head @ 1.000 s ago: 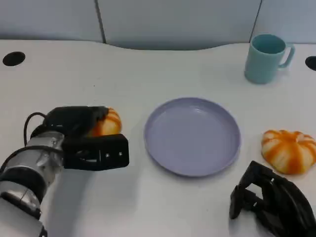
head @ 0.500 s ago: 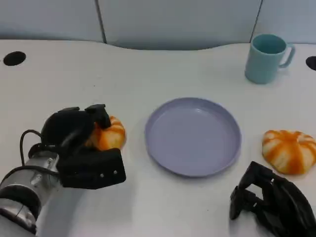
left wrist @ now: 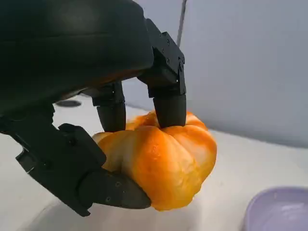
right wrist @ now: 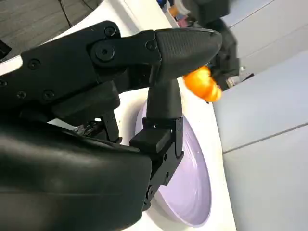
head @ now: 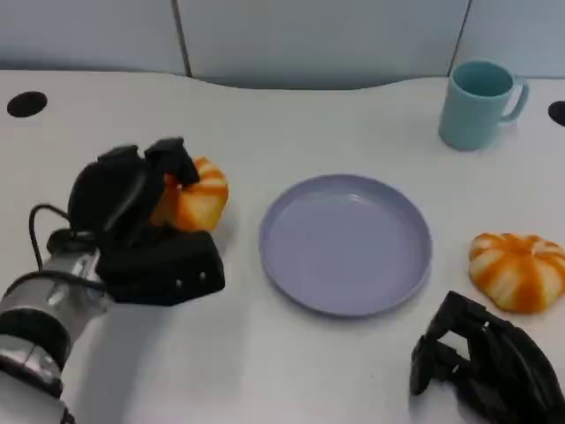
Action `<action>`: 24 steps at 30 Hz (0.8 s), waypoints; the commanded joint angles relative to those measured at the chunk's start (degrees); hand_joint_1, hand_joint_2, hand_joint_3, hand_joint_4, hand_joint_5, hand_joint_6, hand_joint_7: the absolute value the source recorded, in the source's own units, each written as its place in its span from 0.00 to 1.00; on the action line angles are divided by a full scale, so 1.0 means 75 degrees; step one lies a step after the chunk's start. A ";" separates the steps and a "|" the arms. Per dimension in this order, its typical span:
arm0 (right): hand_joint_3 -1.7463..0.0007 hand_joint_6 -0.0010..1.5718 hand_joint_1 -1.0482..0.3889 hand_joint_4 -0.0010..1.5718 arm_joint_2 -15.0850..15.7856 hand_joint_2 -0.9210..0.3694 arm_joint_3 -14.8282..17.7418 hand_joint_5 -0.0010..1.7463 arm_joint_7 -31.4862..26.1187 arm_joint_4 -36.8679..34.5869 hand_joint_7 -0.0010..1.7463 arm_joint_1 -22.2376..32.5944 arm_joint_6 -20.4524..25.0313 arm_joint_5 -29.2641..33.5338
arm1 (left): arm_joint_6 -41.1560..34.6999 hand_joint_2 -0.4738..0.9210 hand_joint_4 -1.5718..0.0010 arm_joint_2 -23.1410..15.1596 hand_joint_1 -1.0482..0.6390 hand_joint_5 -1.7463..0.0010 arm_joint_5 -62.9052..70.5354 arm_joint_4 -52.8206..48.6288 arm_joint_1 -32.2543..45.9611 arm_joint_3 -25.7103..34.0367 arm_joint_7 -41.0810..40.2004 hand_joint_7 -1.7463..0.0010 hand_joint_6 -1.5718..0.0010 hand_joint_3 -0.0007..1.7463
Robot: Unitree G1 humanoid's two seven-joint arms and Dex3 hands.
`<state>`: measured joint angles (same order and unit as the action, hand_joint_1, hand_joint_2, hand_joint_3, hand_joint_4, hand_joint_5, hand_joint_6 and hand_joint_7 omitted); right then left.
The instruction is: Grasp the bread from the table and place it into the plate.
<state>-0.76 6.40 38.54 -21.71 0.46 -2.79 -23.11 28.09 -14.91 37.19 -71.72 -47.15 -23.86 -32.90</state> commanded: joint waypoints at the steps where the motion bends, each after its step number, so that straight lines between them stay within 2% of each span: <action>1: 0.81 0.38 0.31 0.44 0.0075 0.00 0.0104 1.00 0.0062 -0.0094 0.84 -0.0054 -0.0030 -0.0125 | 0.0434 0.78 0.49 -0.0124 0.55 0.00 -0.0067 0.0300 -0.0407 0.0032 0.0097 0.00 0.59 0.53; 5: 0.81 0.39 0.31 0.44 0.0085 0.00 0.0083 1.00 0.0103 -0.0127 0.84 -0.0070 -0.0098 -0.0102 | 0.0701 0.75 0.46 -0.0090 0.55 0.00 0.0176 0.0405 -0.0597 -0.0245 0.0186 0.00 0.57 0.58; 10: 0.82 0.39 0.31 0.44 0.0066 0.00 0.0064 1.00 0.0000 -0.0030 0.83 -0.0019 -0.0026 -0.0083 | 0.1448 0.73 0.46 0.0125 0.54 0.00 0.0002 0.0480 -0.0830 -0.0366 0.1050 0.00 0.56 0.65; 12: 0.82 0.39 0.31 0.44 0.0072 0.00 0.0042 1.00 -0.0007 -0.0016 0.83 -0.0002 -0.0065 -0.0043 | 0.1573 0.74 0.46 0.0223 0.53 0.00 -0.0056 0.0505 -0.0918 -0.0376 0.1485 0.00 0.55 0.65; 14: 0.81 0.39 0.30 0.44 0.0082 0.00 0.0021 1.00 -0.0016 -0.0012 0.84 0.0009 -0.0115 0.0012 | 0.1621 0.76 0.46 0.0285 0.51 0.00 -0.0082 0.0524 -0.0977 -0.0362 0.1808 0.00 0.55 0.62; 15: 0.81 0.39 0.30 0.44 0.0085 0.00 0.0019 1.00 -0.0014 -0.0012 0.84 0.0016 -0.0123 0.0022 | 0.1750 0.76 0.46 0.0383 0.51 0.00 -0.0152 0.0515 -0.1031 -0.0345 0.2080 0.00 0.55 0.61; 20: 0.81 0.38 0.31 0.44 0.0070 0.00 0.0025 1.00 0.0021 -0.0020 0.84 0.0021 -0.0136 -0.0006 | 0.1887 0.69 0.43 0.0793 0.51 0.00 -0.0355 0.0511 -0.1183 -0.0296 0.2839 0.00 0.52 0.70; 24: 0.81 0.38 0.31 0.44 0.0042 0.00 0.0014 1.00 0.0014 -0.0011 0.84 0.0039 -0.0159 -0.0005 | 0.1825 0.69 0.42 0.1071 0.49 0.00 -0.0331 0.0485 -0.1232 -0.0331 0.2940 0.00 0.52 0.70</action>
<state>-0.79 6.25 38.74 -22.38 0.19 -3.21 -22.91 41.79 -7.74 35.18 -68.49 -54.84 -26.32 -11.67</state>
